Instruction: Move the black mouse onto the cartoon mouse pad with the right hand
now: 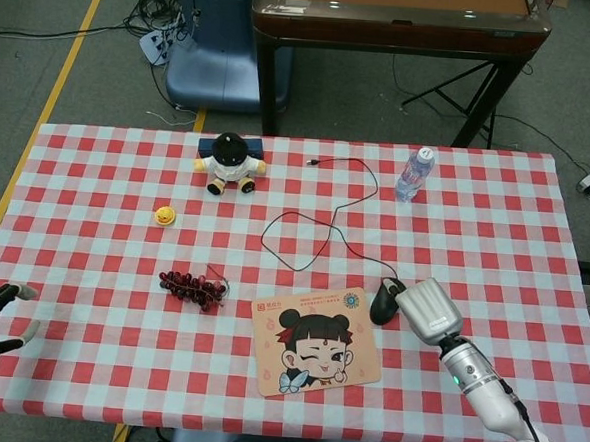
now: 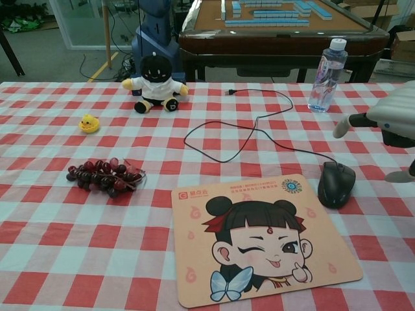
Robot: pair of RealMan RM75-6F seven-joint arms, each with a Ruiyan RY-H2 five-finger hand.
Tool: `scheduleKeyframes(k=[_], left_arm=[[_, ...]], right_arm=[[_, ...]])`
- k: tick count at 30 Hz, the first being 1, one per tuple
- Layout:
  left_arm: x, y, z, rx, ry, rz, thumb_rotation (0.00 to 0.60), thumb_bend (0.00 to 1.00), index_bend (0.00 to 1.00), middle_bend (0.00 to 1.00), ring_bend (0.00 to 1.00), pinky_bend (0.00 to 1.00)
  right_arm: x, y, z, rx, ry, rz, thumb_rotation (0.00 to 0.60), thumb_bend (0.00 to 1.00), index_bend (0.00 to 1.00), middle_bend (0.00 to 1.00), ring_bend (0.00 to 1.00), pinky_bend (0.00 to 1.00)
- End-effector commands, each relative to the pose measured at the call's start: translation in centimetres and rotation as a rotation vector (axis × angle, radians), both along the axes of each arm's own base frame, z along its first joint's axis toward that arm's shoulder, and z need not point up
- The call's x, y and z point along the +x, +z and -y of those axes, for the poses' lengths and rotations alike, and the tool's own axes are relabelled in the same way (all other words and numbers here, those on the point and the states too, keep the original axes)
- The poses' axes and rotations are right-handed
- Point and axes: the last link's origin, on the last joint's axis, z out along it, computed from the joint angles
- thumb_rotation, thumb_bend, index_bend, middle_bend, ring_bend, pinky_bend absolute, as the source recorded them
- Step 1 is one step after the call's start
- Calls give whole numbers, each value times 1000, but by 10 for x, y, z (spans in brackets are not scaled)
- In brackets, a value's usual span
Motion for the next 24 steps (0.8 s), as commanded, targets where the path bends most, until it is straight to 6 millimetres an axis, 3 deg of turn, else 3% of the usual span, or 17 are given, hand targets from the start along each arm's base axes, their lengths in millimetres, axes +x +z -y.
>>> scheduleKeyframes(k=[1, 10, 24], left_arm=[[-1, 1, 0, 1, 2, 2, 600, 290, 483, 422, 389, 627], [-2, 2, 0, 0, 12, 9, 600, 289, 483, 422, 389, 627], [-3, 3, 0, -2, 21, 12, 600, 289, 483, 423, 389, 627]], right_arm=[[1, -9, 16, 6, 3, -33, 600, 0, 216, 1000, 991, 1000], [1, -29, 33, 47, -8, -78, 600, 0, 216, 1000, 991, 1000], [-4, -46, 33, 82, -11, -146, 600, 0, 216, 1000, 991, 1000]])
